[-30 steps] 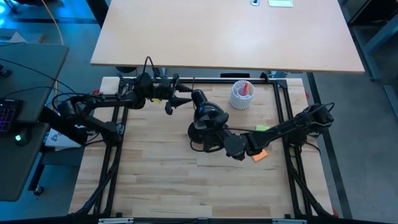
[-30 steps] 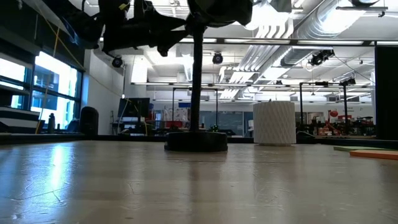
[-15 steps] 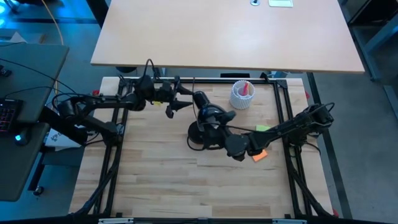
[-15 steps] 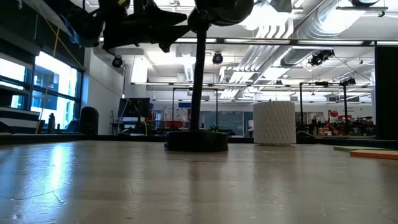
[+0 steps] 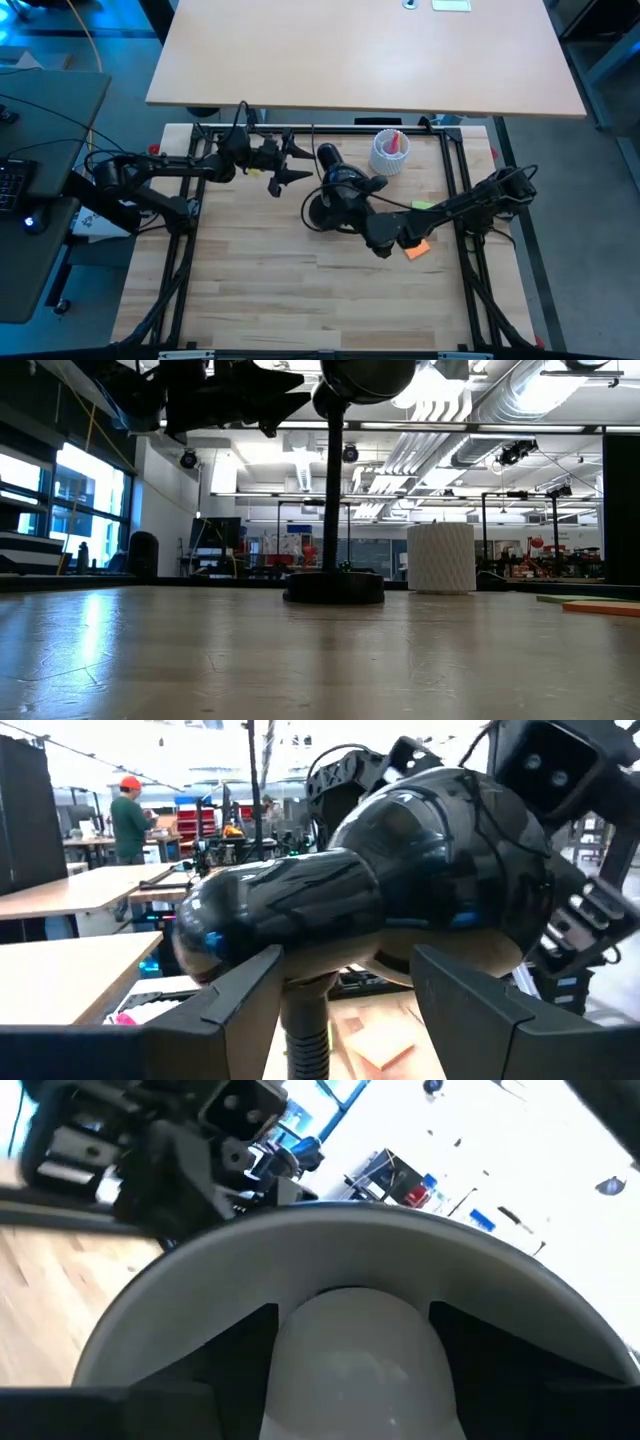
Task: Screw lightbulb
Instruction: Insert the lightbulb into the desk lamp
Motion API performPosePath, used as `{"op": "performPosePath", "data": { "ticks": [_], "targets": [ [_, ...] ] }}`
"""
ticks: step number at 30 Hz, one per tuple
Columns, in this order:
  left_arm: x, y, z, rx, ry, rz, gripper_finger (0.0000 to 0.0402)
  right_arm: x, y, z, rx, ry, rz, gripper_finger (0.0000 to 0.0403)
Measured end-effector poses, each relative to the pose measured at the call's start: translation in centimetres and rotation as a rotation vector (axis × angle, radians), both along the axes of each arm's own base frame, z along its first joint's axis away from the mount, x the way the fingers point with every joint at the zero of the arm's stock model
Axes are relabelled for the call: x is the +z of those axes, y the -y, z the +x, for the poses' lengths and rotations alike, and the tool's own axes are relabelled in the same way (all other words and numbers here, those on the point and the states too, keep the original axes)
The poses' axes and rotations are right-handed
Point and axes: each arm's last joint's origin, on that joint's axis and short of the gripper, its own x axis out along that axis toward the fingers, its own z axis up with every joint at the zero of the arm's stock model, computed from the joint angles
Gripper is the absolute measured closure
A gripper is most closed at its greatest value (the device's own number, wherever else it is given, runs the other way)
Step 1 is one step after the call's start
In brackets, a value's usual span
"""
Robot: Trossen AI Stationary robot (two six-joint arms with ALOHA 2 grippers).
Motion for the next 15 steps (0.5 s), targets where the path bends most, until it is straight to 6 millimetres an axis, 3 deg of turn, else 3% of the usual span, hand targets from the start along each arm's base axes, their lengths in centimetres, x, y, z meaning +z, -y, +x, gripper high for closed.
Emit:
{"op": "performPosePath", "data": {
  "ticks": [15],
  "targets": [
    [1.5, 4.4, -0.2, 0.155, -0.020, 0.193, 0.0186, 0.5, 0.1, -0.2, -0.049, 0.426, 0.258, 0.0162]
  ]
}}
